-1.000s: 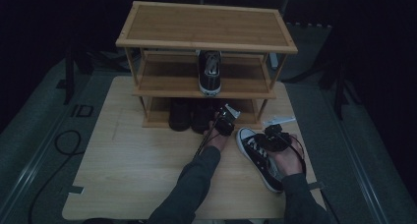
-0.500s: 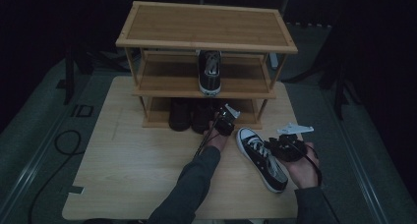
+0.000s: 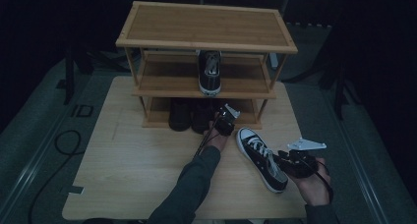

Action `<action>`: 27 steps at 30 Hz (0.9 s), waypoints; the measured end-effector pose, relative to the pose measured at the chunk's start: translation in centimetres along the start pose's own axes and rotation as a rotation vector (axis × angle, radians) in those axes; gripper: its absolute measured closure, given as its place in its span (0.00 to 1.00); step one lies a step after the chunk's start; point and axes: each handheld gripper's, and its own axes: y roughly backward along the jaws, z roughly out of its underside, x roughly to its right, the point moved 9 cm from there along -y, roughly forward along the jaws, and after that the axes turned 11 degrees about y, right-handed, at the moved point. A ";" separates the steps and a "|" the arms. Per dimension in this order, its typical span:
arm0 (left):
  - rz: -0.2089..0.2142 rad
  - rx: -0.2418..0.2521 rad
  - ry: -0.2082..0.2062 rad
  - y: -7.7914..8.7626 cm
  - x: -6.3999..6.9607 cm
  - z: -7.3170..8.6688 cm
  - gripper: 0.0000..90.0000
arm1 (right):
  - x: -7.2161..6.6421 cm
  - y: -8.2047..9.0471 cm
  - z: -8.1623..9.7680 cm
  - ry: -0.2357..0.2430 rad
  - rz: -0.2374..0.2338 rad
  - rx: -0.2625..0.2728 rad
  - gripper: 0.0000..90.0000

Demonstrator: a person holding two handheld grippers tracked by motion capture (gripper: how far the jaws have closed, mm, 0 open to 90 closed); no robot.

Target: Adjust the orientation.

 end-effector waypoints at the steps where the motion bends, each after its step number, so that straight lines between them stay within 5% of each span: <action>1: 0.000 0.000 0.000 0.0 0.0 0.0 1.00 | -0.1 0.0 0.2 -0.003 -0.003 -0.003 0.77; 8: -0.001 0.000 0.000 0.0 0.0 0.0 1.00 | 0.1 -0.5 1.3 -0.010 -0.004 -0.041 0.77; 13: -0.001 0.000 0.000 0.0 0.0 0.0 1.00 | 0.5 -2.4 1.7 -0.008 0.025 -0.100 0.84; 25: 0.000 0.000 0.001 0.0 0.0 0.0 1.00 | 0.7 -5.7 1.6 0.034 0.026 -0.189 0.81; 27: -0.001 0.000 0.000 0.0 0.0 0.0 1.00 | 0.7 -5.8 1.5 0.042 0.026 -0.191 0.89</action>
